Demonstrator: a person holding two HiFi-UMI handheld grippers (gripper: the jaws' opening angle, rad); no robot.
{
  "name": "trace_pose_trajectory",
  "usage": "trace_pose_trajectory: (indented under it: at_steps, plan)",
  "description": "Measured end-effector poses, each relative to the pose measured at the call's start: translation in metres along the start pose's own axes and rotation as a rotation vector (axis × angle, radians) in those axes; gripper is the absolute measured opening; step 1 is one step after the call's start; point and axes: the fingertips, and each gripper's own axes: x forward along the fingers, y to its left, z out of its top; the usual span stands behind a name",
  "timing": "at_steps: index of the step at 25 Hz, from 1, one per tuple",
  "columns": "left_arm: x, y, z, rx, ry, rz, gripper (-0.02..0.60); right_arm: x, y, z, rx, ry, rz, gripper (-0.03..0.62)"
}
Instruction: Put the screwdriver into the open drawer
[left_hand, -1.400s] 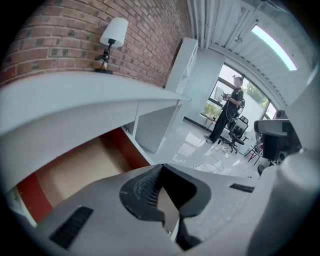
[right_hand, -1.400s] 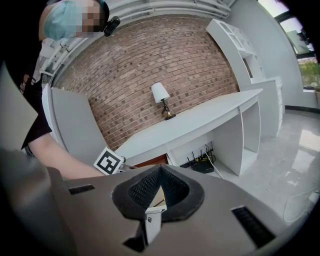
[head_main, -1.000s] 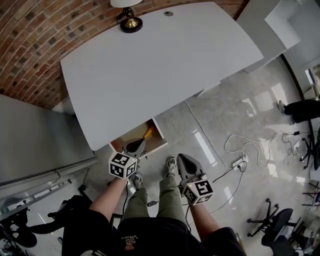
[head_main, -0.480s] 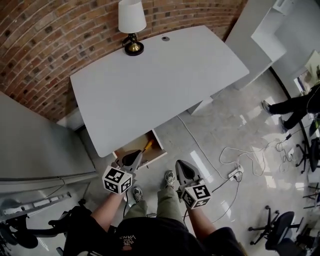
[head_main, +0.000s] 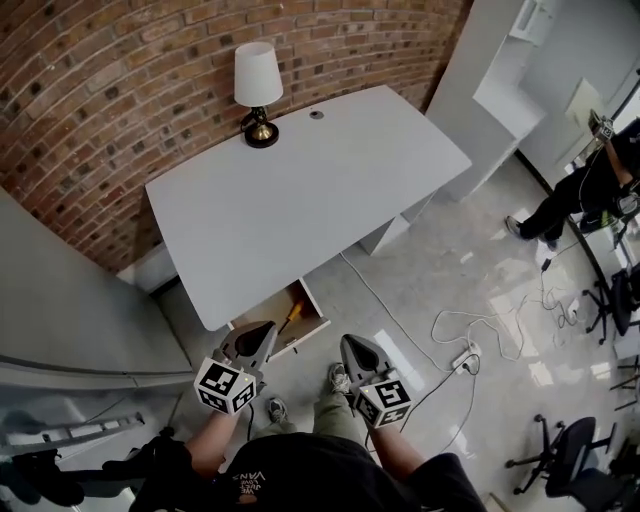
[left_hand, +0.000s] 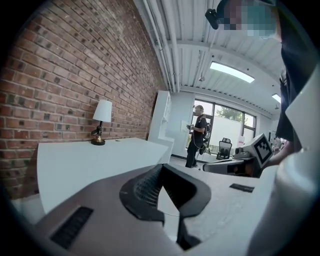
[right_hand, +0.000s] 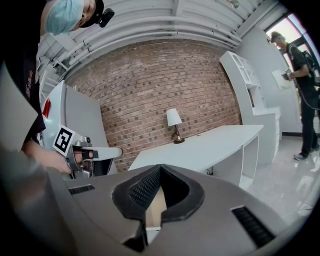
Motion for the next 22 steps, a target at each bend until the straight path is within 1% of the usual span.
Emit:
trace_pose_trajectory:
  at_steps: [6,14,17,22]
  plan:
    - [-0.035,-0.015,0.022,0.026,-0.043,-0.009,0.008,-0.022,0.023,0.007,-0.021,-0.028,-0.016,-0.005]
    - [-0.084,-0.032,0.048,0.054,-0.107,-0.007,0.008,-0.043,0.048,0.031,-0.031,-0.098,-0.045,-0.005]
    - [-0.100,-0.039,0.051,0.044,-0.126,-0.016,0.008,-0.049,0.060,0.039,-0.053,-0.117,-0.042,-0.005]
    - [-0.123,-0.040,0.047,0.056,-0.135,-0.014,0.008,-0.060,0.074,0.049,-0.104,-0.141,-0.054,-0.005]
